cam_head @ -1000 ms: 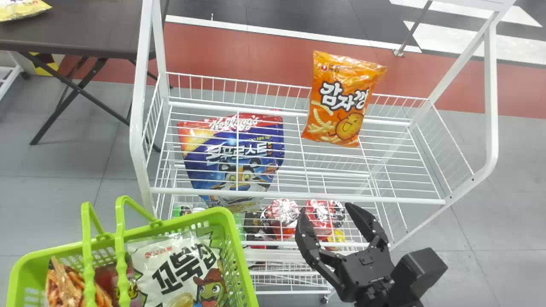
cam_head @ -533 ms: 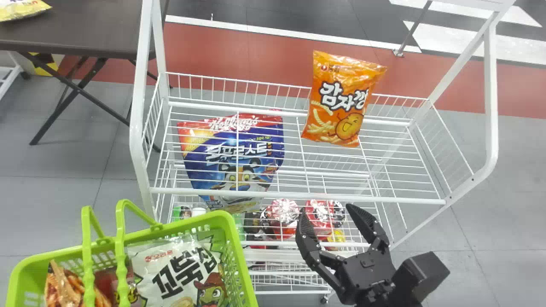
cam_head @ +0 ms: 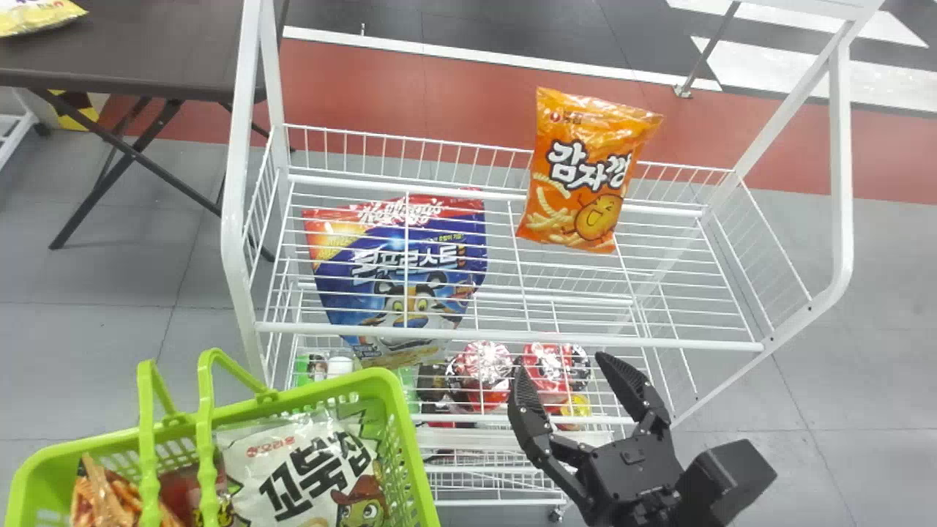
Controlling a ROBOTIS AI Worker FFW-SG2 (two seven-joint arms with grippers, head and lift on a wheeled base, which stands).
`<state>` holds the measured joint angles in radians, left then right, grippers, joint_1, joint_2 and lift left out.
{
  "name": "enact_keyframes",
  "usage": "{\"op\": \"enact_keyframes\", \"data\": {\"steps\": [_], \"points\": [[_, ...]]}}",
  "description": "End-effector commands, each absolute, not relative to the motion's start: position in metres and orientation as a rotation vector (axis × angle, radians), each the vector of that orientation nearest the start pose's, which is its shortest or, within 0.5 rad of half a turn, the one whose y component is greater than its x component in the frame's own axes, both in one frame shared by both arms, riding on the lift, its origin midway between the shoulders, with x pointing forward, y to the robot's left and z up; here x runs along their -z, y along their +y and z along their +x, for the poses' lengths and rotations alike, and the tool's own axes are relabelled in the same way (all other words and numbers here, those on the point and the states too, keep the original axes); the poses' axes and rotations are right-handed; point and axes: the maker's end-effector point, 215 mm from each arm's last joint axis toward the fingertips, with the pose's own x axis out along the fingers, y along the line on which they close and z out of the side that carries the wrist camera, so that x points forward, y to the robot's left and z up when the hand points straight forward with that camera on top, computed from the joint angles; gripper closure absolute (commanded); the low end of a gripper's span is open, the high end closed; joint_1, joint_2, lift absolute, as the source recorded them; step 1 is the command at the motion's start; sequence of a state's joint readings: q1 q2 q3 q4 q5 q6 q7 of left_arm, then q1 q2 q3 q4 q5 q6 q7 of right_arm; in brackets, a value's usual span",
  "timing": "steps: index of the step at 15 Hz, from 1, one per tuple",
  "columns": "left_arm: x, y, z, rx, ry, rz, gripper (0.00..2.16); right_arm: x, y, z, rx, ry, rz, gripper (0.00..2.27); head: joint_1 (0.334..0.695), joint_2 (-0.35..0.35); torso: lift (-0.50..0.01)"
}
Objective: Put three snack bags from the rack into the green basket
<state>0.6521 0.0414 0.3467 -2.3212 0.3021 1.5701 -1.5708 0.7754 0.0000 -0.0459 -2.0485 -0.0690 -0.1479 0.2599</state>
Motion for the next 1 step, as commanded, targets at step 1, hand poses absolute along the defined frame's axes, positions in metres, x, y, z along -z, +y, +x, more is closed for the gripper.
{"op": "enact_keyframes", "data": {"steps": [1], "points": [[0.34, 0.1081, 0.1543, 1.148, 0.922, -1.243, 2.15, 0.397, -0.1996, 0.3442, -0.208, 0.141, 0.057, 0.08, 0.695, -0.224, 0.0]]}}
